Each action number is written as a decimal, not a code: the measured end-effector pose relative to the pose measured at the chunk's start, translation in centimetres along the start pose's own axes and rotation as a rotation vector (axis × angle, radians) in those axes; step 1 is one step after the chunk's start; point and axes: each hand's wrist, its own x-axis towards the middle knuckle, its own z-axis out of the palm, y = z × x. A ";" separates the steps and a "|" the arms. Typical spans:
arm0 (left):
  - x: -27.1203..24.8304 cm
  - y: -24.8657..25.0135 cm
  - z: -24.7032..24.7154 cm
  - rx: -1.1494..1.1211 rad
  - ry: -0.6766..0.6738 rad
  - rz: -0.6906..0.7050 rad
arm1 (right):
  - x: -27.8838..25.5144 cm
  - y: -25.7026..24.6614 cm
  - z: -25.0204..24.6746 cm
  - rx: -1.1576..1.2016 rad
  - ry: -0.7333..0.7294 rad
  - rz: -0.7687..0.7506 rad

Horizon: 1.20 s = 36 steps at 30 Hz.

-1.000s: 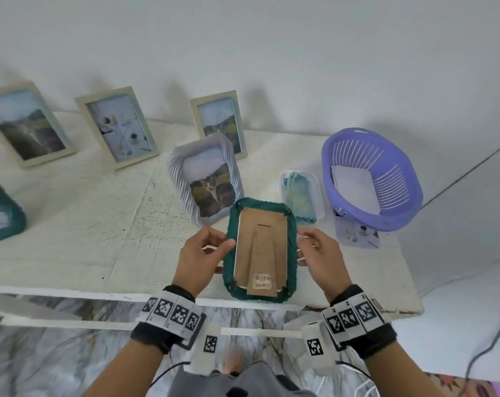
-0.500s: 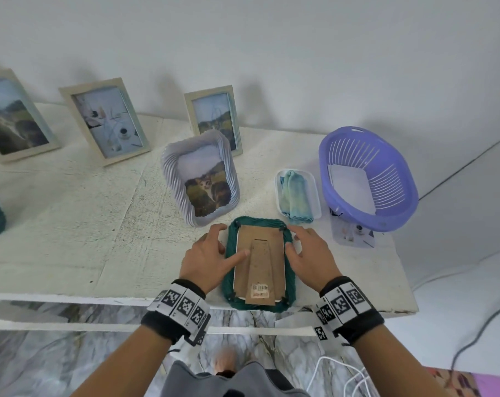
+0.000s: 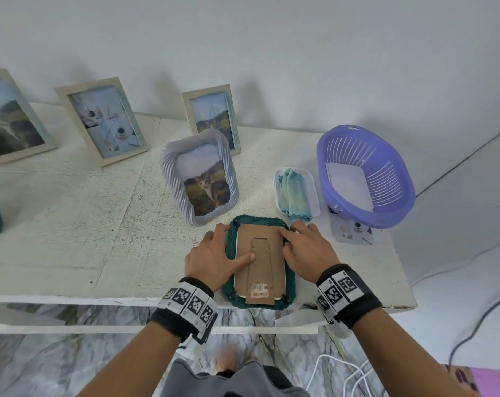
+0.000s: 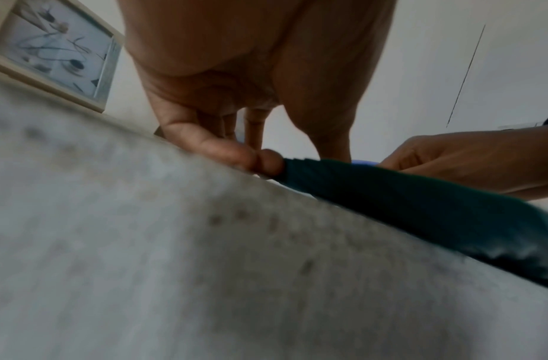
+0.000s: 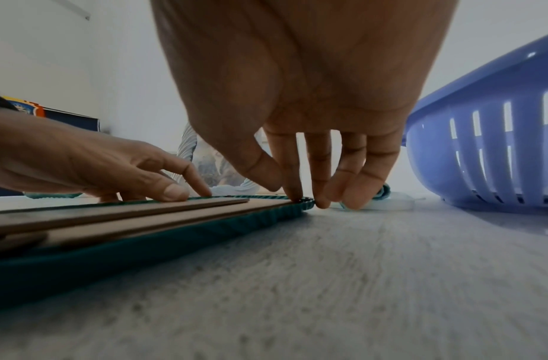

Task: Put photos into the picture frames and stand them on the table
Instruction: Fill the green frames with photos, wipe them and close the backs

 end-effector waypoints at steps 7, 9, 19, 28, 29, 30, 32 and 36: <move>-0.3 0.4 -0.3 0.047 -0.047 0.016 | -0.7 -0.7 0.1 -0.046 -0.016 0.020; -0.3 0.5 -0.4 0.093 -0.076 0.033 | -1.4 -1.3 0.3 -0.028 -0.030 0.021; -0.3 1.5 -0.3 0.229 -0.124 0.081 | -2.5 -2.9 1.0 0.078 -0.068 0.078; -0.7 0.6 -0.7 0.153 -0.111 0.128 | -2.5 -2.8 0.9 0.084 -0.088 0.083; -0.8 0.4 -0.7 0.139 -0.110 0.133 | -2.5 -2.9 0.8 0.088 -0.094 0.083; -0.8 0.1 -0.7 0.125 -0.100 0.137 | -2.7 -2.9 0.6 0.093 -0.098 0.078; -1.2 -0.7 -0.7 0.108 -0.046 0.154 | -3.1 -2.7 0.4 0.120 -0.083 0.067; -2.2 -2.3 -0.1 0.108 0.064 0.259 | -4.8 -1.0 0.4 0.239 0.095 -0.032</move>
